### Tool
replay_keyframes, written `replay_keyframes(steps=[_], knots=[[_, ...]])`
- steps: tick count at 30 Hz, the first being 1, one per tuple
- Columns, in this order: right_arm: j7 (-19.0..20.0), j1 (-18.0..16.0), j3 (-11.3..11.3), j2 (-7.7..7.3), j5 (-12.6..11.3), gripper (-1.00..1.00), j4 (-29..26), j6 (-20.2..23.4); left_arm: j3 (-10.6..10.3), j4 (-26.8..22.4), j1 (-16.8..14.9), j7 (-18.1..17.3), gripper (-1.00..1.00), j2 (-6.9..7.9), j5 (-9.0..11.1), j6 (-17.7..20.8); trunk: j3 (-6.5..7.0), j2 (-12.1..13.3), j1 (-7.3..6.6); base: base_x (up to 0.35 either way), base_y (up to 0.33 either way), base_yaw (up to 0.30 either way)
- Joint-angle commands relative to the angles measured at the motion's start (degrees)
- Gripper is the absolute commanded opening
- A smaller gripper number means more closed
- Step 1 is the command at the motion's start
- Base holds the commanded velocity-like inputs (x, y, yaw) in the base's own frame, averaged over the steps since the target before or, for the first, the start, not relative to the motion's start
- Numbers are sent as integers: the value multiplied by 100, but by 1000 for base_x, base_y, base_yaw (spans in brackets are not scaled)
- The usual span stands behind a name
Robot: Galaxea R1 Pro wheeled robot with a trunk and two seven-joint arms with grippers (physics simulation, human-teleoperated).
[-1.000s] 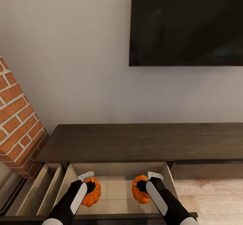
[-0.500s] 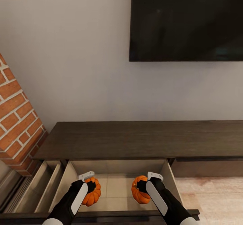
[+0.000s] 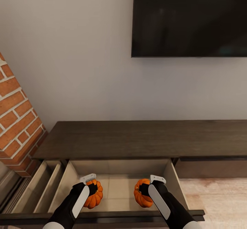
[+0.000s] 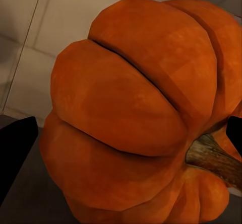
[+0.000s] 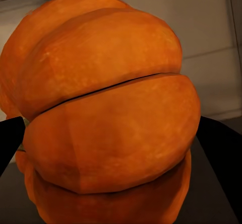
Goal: Place each of the two pumpkins and all three candles from the living room inside a cabinet in the living room (use any cabinet), then make sure every cabinet is closed, and position the cauldron so it is next to a table in the living room.
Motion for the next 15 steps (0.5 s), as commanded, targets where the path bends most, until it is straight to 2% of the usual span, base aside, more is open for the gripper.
replay_keyframes(steps=[1, 15], knots=[[-57, -5, 15, -2, -52, -100, -8, 0, -21, -9, -3, 80, -100, 3, 47, 13, -23, -44, 21, 0, 0, 0], [-58, -5, 20, -2, -38, -100, -8, -41, -93, -15, -3, 73, -100, 0, 47, 9, -275, -605, 329, 0, 0, 0]])
